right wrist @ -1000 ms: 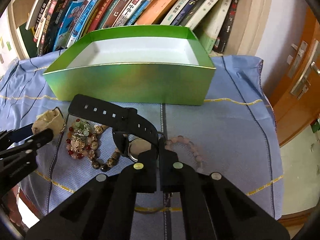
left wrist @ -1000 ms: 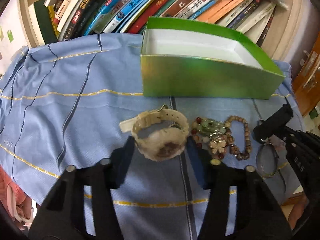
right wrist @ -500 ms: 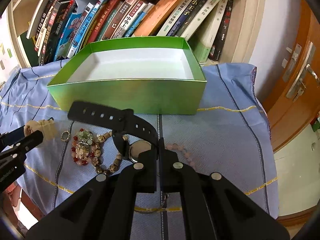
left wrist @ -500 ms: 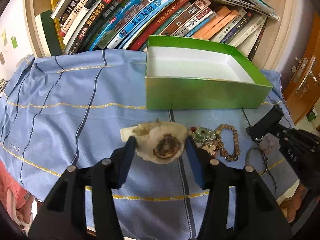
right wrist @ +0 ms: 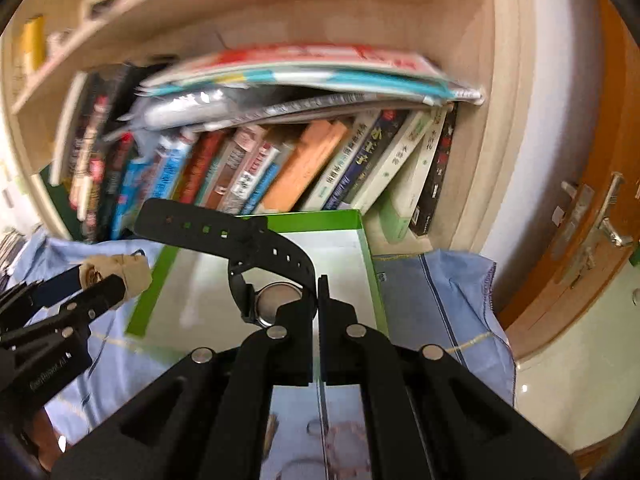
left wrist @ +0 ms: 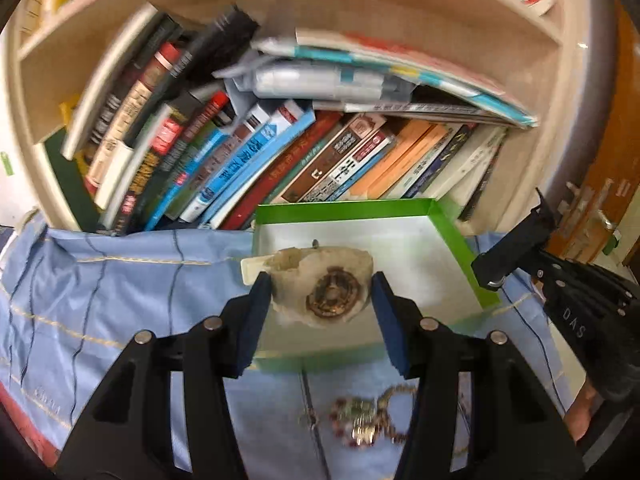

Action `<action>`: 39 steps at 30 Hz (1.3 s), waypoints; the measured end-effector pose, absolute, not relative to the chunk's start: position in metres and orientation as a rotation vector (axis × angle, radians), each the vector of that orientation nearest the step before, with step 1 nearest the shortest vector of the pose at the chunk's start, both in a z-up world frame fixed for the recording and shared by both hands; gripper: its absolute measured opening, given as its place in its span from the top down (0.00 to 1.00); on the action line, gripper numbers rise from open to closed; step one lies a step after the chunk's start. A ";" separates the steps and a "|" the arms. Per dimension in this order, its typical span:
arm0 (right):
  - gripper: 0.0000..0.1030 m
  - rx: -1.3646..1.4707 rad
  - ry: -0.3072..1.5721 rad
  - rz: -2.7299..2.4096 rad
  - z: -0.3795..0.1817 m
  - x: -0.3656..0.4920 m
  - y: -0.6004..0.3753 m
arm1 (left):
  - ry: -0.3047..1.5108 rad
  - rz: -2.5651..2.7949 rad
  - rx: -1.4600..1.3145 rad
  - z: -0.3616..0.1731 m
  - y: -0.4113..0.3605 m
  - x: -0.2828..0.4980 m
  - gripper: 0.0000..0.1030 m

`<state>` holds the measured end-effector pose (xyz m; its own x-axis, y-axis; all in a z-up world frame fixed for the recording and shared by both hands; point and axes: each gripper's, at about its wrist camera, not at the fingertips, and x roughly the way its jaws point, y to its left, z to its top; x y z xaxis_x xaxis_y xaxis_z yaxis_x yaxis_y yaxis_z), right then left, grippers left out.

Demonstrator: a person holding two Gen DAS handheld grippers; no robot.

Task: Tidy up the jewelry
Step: 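Carry both watches over the green box and open both tools to drop them, then move both open tools back toward the remaining jewelry on the cloth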

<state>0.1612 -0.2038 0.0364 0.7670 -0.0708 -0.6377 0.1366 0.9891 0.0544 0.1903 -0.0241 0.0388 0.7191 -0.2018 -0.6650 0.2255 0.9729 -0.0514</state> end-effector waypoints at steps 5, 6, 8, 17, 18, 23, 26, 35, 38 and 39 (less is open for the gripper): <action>0.97 0.164 0.849 -0.124 -0.014 0.211 -0.210 | 0.857 -0.249 0.034 -0.010 -0.044 0.239 0.50; 0.97 0.163 0.863 -0.133 -0.021 0.216 -0.209 | 0.878 -0.247 0.036 -0.019 -0.046 0.244 0.50; 0.88 0.153 0.892 -0.132 -0.032 0.221 -0.210 | 0.890 -0.233 0.037 -0.030 -0.047 0.248 0.38; 0.32 0.180 0.749 -0.142 -0.006 0.117 -0.241 | 0.748 -0.104 0.060 -0.007 -0.004 0.166 0.13; 0.32 0.182 0.752 -0.150 -0.009 0.104 -0.245 | 0.743 -0.100 0.058 -0.010 0.000 0.153 0.13; 0.32 0.151 0.815 -0.222 -0.046 0.046 -0.254 | 0.798 -0.098 0.064 -0.047 0.006 0.103 0.11; 0.33 0.169 0.858 -0.193 -0.067 0.032 -0.253 | 0.834 -0.140 0.088 -0.066 -0.004 0.097 0.11; 0.33 0.139 0.884 -0.120 -0.084 0.035 -0.224 | 0.926 -0.224 0.063 -0.095 -0.026 0.120 0.60; 0.33 0.134 0.892 -0.097 -0.087 0.039 -0.217 | 0.920 -0.229 0.052 -0.096 -0.022 0.122 0.65; 0.33 0.133 0.896 -0.092 -0.088 0.041 -0.215 | 0.927 -0.229 0.052 -0.097 -0.021 0.123 0.72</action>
